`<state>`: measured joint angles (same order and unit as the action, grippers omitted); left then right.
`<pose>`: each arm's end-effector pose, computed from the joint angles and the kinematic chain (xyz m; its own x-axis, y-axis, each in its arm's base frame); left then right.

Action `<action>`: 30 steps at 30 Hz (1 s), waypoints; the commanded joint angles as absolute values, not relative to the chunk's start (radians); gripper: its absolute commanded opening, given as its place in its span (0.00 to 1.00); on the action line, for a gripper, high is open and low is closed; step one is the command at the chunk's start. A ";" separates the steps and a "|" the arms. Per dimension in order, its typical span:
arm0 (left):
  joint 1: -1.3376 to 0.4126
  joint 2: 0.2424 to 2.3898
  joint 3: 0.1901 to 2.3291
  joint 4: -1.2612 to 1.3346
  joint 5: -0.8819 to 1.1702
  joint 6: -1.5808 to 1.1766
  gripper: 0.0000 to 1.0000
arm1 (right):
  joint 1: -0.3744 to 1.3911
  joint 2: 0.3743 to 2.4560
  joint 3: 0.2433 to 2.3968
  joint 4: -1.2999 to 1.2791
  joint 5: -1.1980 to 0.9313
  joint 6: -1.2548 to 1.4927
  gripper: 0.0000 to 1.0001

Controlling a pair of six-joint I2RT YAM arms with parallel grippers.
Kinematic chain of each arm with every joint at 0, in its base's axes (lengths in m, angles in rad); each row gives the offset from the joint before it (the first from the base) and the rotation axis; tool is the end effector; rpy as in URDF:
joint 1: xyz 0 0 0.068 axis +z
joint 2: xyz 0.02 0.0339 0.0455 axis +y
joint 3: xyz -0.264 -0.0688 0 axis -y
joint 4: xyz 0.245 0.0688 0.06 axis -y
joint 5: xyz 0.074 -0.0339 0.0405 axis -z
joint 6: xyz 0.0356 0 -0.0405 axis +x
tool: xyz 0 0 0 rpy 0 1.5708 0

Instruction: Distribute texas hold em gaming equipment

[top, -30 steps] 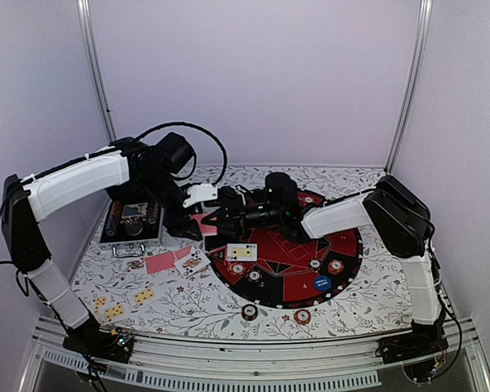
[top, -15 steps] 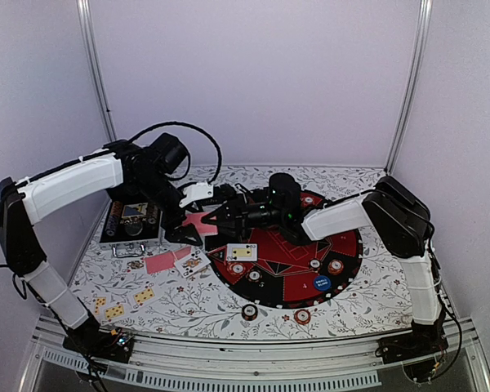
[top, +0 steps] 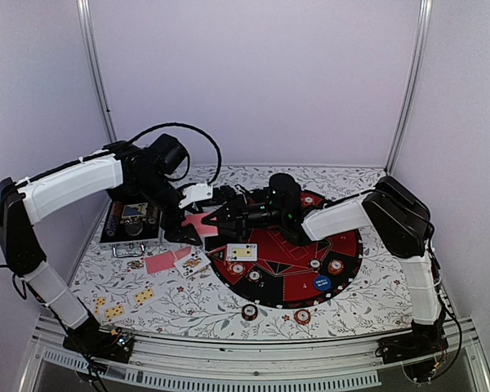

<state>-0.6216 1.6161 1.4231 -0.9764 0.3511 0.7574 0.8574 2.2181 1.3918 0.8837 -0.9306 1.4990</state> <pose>0.2578 -0.1997 0.2902 -0.0930 0.8602 -0.5014 0.9908 0.1295 0.0384 0.2954 0.3850 0.1900 -0.9704 -0.2108 -0.1175 -0.1074 -0.0587 0.9925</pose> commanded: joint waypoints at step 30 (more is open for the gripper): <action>-0.631 1.647 1.454 -1.077 0.436 0.789 0.75 | 0.864 2.234 1.476 0.811 -0.945 1.436 0.00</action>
<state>-0.6277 1.6264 1.4250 -1.0409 0.3996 0.7830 0.8597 2.2192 1.4353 0.8097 -0.9543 1.4536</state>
